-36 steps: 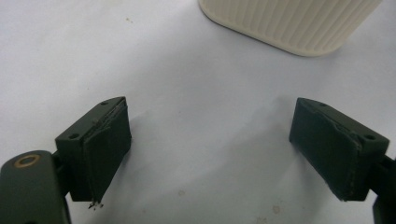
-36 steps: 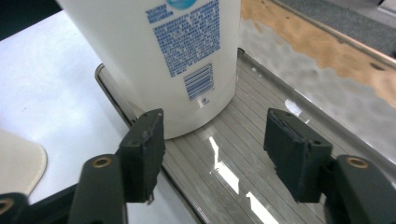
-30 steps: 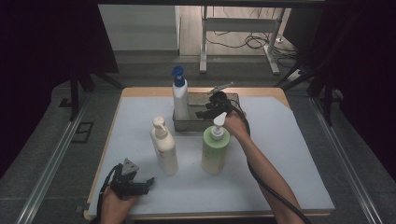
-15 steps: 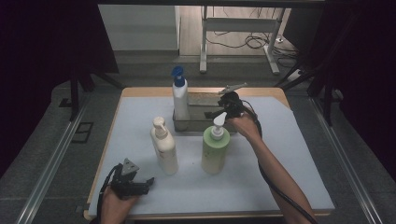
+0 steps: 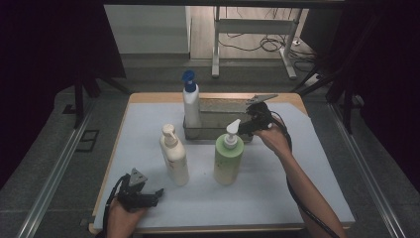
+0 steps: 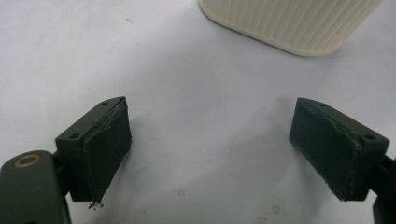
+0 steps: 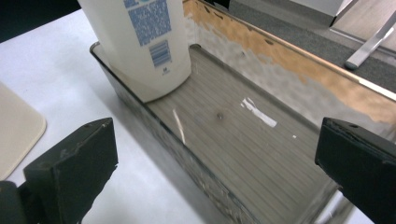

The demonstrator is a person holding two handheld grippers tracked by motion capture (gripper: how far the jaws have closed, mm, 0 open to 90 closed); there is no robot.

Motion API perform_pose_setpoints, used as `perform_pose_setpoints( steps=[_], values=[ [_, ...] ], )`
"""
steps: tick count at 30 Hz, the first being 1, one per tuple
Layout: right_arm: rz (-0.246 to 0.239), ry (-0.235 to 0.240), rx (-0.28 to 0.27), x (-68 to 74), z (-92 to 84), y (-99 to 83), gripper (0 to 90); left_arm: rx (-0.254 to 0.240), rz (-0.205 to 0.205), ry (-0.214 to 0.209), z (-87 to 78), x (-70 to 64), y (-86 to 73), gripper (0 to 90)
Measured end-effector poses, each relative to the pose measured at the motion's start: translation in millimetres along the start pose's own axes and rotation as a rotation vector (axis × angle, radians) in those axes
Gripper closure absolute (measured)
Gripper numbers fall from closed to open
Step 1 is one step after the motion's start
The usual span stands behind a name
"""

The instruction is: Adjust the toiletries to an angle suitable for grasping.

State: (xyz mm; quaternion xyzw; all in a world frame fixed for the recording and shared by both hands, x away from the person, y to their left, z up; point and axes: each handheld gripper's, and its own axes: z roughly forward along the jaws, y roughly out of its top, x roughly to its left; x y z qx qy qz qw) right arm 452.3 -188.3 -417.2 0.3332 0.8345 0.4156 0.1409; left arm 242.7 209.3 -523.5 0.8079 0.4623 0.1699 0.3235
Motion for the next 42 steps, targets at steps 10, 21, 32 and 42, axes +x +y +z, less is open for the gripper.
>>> perform_pose_setpoints(
  steps=[10, 21, 32, 42],
  values=[
    [0.012, -0.017, -0.040, -2.0, -31.6, -18.4, 0.0, 0.000, 0.000, 0.000, 0.0, 0.0, 0.0, 12.6],
    [-0.005, -0.042, -0.048, 2.1, -58.2, -35.8, 0.0, 0.000, -0.001, 0.001, 0.0, -0.1, 0.1, 12.7],
    [-0.001, -0.017, -0.064, 12.7, -78.6, -57.8, 0.3, 0.000, -0.001, 0.002, 0.0, -0.1, 0.1, 12.6],
    [0.003, 0.067, -0.032, 36.6, -84.7, -78.7, 0.1, 0.000, -0.001, 0.002, 0.0, -0.2, 0.0, 12.7]
  ],
)
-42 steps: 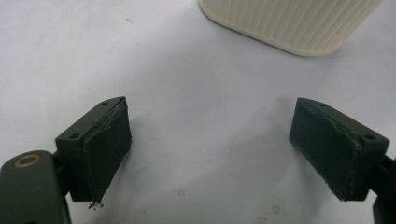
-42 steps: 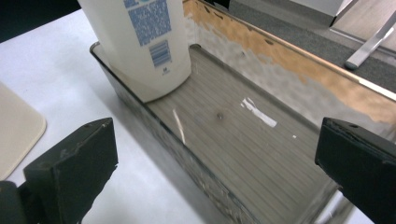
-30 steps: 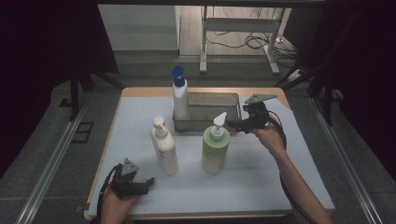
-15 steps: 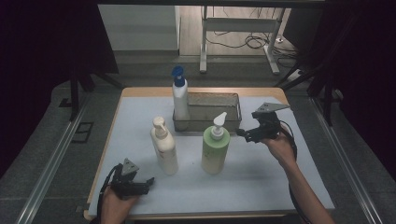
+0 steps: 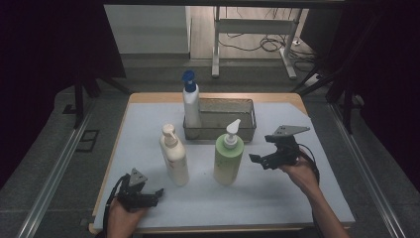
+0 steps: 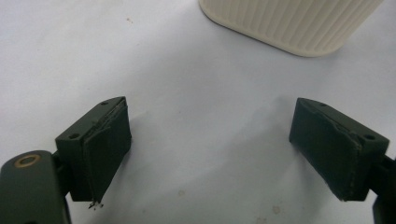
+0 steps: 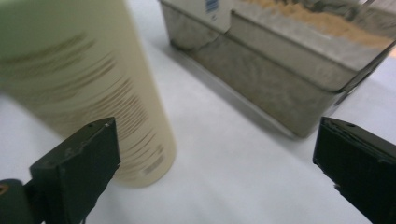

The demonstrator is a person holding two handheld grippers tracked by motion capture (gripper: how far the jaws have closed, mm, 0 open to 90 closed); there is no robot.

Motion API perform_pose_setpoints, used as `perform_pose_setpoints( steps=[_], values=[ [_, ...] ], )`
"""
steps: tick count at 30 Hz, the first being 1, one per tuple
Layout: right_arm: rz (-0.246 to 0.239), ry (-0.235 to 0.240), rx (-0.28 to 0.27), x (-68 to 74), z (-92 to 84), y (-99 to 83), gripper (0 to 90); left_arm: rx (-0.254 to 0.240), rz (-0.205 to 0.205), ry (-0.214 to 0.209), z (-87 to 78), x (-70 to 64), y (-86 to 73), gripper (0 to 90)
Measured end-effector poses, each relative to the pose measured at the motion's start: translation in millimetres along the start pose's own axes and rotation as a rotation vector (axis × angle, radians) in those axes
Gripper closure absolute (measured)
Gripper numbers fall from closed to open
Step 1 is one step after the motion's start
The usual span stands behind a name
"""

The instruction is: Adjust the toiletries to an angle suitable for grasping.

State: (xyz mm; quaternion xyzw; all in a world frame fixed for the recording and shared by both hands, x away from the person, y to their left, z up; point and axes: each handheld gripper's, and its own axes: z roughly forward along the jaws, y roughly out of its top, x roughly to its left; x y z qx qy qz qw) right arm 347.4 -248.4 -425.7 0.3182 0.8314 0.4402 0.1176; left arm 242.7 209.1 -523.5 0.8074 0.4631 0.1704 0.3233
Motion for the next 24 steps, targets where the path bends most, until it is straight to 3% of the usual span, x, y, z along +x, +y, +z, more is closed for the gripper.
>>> perform_pose_setpoints(
  steps=[5, 10, 17, 24],
  values=[
    [-0.007, 0.044, 0.008, 15.1, 0.0, -8.6, 0.0, 0.000, 0.000, 0.000, 0.0, -0.1, 0.0, 12.7],
    [0.023, 0.089, 0.000, 30.3, 3.9, -9.4, 1.4, 0.000, 0.000, 0.001, -0.1, -0.2, 0.0, 12.7],
    [0.015, 0.112, 0.023, 42.6, 13.6, -7.0, 2.1, -0.001, -0.001, 0.001, 0.0, -0.2, -0.1, 12.7],
    [-0.033, 0.113, 0.025, 57.7, 22.7, 0.0, 2.1, -0.004, -0.004, 0.002, 0.1, -0.5, -0.1, 12.8]
  ],
)
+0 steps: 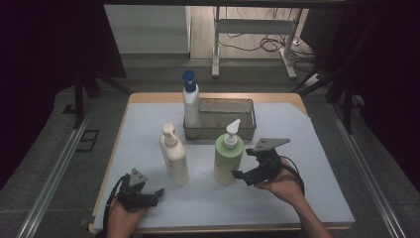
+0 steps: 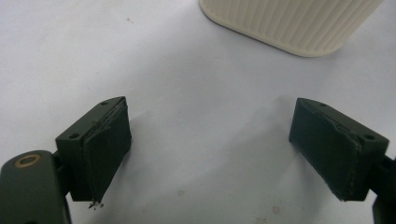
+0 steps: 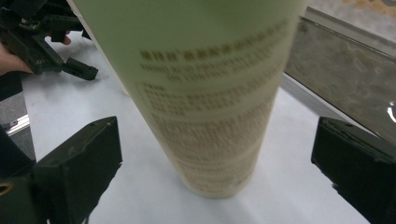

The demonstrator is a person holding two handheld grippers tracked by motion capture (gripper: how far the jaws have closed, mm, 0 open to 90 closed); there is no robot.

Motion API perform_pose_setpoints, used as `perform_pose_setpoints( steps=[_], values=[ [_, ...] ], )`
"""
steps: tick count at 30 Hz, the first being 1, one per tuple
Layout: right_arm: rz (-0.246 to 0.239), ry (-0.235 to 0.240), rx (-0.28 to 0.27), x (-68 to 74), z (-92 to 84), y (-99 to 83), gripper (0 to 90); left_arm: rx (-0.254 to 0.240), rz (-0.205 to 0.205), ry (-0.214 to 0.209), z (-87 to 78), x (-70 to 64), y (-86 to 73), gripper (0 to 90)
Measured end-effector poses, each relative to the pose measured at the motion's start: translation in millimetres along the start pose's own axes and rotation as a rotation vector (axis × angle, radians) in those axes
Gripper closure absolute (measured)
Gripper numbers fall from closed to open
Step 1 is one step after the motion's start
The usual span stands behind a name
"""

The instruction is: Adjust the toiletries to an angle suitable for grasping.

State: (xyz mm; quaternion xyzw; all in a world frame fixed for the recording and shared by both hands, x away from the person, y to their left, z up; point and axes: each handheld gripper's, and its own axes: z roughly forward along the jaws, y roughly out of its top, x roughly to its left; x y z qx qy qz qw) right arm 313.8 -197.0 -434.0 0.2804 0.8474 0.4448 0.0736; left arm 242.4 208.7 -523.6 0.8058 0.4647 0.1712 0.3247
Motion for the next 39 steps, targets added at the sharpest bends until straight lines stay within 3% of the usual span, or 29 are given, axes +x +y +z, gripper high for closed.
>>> perform_pose_setpoints(
  steps=[11, 22, 31, 39],
  values=[
    [-0.038, -0.020, -0.019, 11.7, 16.5, 13.7, 3.4, 0.000, 0.000, 0.000, 0.0, 0.1, 0.0, 12.8],
    [-0.080, -0.082, -0.052, 17.1, 30.6, 25.3, 8.4, 0.001, 0.000, 0.000, 0.0, 0.1, 0.1, 12.8],
    [-0.079, -0.094, -0.062, 17.4, 32.8, 27.7, 11.5, 0.001, 0.000, 0.000, 0.0, 0.1, 0.1, 12.7],
    [-0.045, -0.112, -0.036, 20.2, 31.8, 31.6, 12.2, 0.004, 0.004, -0.001, -0.2, 0.4, 0.1, 12.7]
  ],
)
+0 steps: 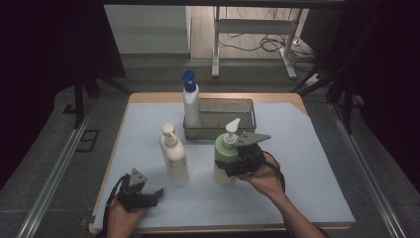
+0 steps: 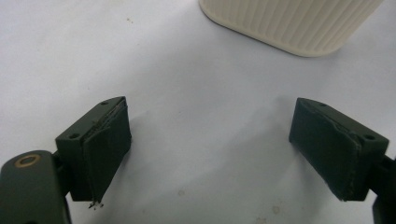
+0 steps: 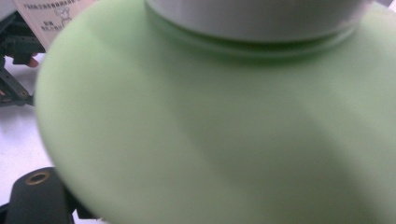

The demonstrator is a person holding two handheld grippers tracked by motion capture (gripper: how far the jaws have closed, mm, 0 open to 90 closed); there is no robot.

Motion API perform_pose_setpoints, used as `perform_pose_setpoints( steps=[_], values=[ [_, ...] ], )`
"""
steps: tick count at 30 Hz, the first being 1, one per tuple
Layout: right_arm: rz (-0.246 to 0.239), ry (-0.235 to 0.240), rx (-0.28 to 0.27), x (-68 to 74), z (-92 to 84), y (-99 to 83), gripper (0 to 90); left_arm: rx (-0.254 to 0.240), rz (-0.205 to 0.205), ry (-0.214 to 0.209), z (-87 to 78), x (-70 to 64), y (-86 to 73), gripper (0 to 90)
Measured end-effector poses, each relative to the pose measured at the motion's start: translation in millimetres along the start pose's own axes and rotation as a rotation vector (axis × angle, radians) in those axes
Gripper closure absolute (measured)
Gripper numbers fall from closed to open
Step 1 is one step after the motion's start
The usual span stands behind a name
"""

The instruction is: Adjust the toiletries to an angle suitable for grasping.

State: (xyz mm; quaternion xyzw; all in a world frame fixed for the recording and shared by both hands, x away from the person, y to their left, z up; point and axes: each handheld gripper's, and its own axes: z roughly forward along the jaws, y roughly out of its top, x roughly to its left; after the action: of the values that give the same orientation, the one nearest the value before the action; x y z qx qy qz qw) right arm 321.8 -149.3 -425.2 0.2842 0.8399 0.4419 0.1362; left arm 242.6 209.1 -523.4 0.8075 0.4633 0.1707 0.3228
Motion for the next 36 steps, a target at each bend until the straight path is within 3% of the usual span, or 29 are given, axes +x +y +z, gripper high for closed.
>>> perform_pose_setpoints(
  steps=[17, 36],
  values=[
    [0.007, -0.015, 0.009, -10.4, -10.6, 23.3, 12.3, -0.003, -0.003, 0.000, 0.2, -0.3, 0.0, 12.7],
    [0.015, -0.028, -0.014, -22.6, -20.2, 67.4, 12.3, -0.003, -0.003, 0.000, 0.3, -0.2, 0.0, 12.7]
  ],
)
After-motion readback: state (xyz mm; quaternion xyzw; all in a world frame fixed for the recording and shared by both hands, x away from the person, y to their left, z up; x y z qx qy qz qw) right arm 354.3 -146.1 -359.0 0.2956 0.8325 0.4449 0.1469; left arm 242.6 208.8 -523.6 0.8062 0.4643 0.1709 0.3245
